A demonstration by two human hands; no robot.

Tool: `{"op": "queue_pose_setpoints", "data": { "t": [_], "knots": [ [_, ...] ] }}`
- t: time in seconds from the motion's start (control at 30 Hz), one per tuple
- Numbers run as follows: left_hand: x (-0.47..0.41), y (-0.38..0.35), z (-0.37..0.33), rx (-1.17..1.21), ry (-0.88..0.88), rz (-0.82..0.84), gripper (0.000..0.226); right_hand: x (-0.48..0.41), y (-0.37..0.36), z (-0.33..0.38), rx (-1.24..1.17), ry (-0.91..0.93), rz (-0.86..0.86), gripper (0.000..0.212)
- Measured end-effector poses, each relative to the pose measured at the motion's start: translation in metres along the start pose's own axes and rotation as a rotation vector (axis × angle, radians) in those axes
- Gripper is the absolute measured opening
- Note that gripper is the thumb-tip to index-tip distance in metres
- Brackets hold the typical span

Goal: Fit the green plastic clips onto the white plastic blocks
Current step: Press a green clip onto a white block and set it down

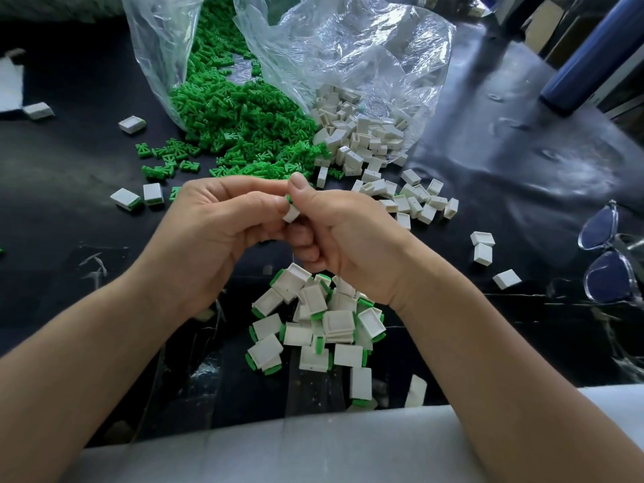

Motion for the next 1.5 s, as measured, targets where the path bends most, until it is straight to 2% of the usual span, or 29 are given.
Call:
{"op": "queue_pose_setpoints", "data": {
  "t": [0.13,0.23,0.37,0.47,0.73,0.9,1.27,1.5],
  "knots": [
    [-0.001,0.0,0.0,0.011,-0.003,0.016,0.022,0.0,-0.001,0.001,0.042,0.03,0.009,0.039],
    [0.0,-0.002,-0.001,0.035,-0.006,0.049,0.018,0.0,-0.001,0.002,0.075,0.048,-0.001,0.051],
    [-0.001,-0.004,-0.001,0.042,-0.011,0.062,0.025,0.002,0.002,0.005,0.012,0.041,-0.017,0.036],
    [0.0,-0.004,-0.003,0.022,-0.033,0.058,0.026,0.003,0.002,0.008,0.01,0.053,-0.01,0.033],
    [-0.001,-0.002,-0.003,-0.004,-0.043,0.03,0.022,0.003,-0.001,0.008,0.133,0.112,-0.012,0.057],
    [-0.003,0.001,-0.001,0.012,-0.015,-0.005,0.021,0.005,-0.003,0.011,0.144,0.136,-0.047,0.039],
    [0.0,-0.001,0.0,0.127,-0.008,-0.026,0.018,0.003,0.002,0.015,0.274,0.239,-0.167,0.027],
    [0.0,-0.001,0.001,0.149,0.0,-0.031,0.021,0.001,0.004,0.015,0.345,0.267,-0.21,0.04]
  ]
}}
Point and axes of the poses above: each hand's wrist, its own x-axis away from the middle knuckle, its own y-axis out of the back of the hand, z = x × y, the point moved 10 cm from there along -x, towards the middle knuckle, and after that the axes turned 14 degrees about -z, right-handed, at the moved point
